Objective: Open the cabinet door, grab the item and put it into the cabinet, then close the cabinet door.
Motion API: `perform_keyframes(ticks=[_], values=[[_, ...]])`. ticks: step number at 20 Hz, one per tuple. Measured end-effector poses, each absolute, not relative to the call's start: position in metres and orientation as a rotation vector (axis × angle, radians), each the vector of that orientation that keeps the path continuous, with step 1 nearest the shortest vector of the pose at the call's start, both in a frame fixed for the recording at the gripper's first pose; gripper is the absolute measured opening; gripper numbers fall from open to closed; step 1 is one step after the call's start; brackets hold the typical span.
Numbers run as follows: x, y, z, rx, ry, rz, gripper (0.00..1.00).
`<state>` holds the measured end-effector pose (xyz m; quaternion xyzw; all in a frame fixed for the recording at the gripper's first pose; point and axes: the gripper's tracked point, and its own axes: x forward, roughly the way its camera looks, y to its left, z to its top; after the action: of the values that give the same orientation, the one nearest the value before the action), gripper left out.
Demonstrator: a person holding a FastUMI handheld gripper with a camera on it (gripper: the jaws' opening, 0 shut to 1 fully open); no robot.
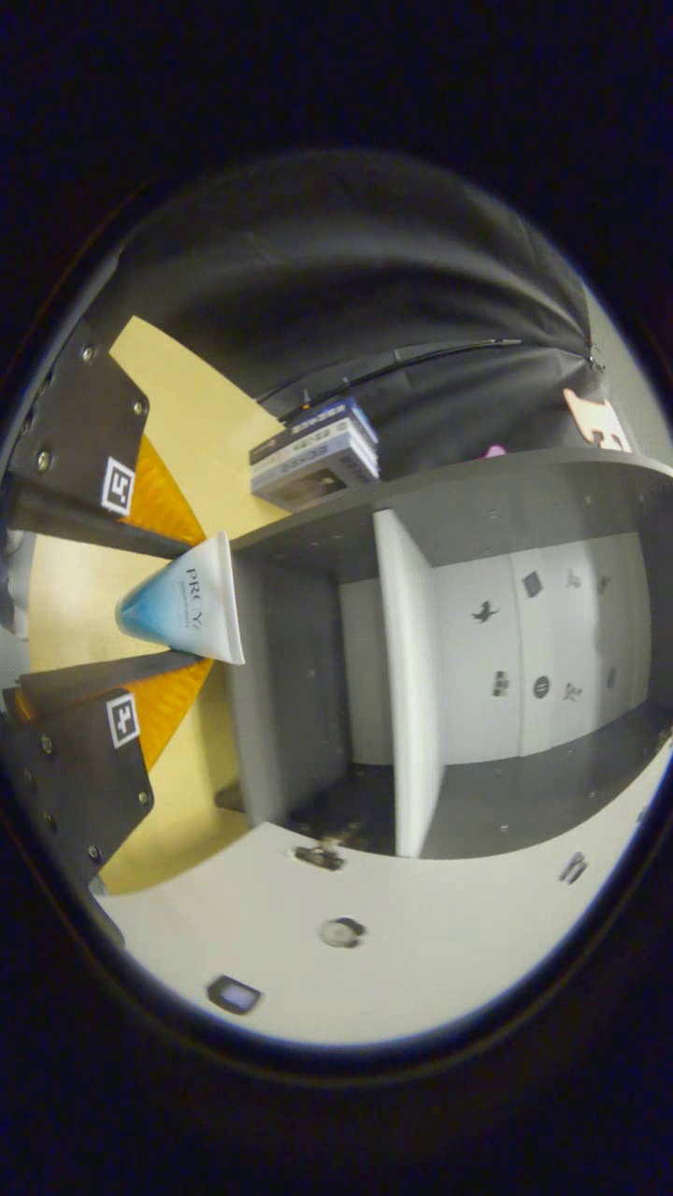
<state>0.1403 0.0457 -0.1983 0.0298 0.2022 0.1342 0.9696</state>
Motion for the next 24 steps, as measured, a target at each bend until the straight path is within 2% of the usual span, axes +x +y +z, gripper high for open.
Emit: perform_keyframes(ticks=[4,9,17,24], values=[[0.178,0.044,-0.096,0.035,0.229,0.279,0.55],[0.254,0.044,-0.033,0.072,0.092,0.259,0.54],[0.349,0.024,-0.044,0.073,0.096,0.165,0.54],[0.364,0.020,-0.065,0.021,0.127,0.132,0.54]])
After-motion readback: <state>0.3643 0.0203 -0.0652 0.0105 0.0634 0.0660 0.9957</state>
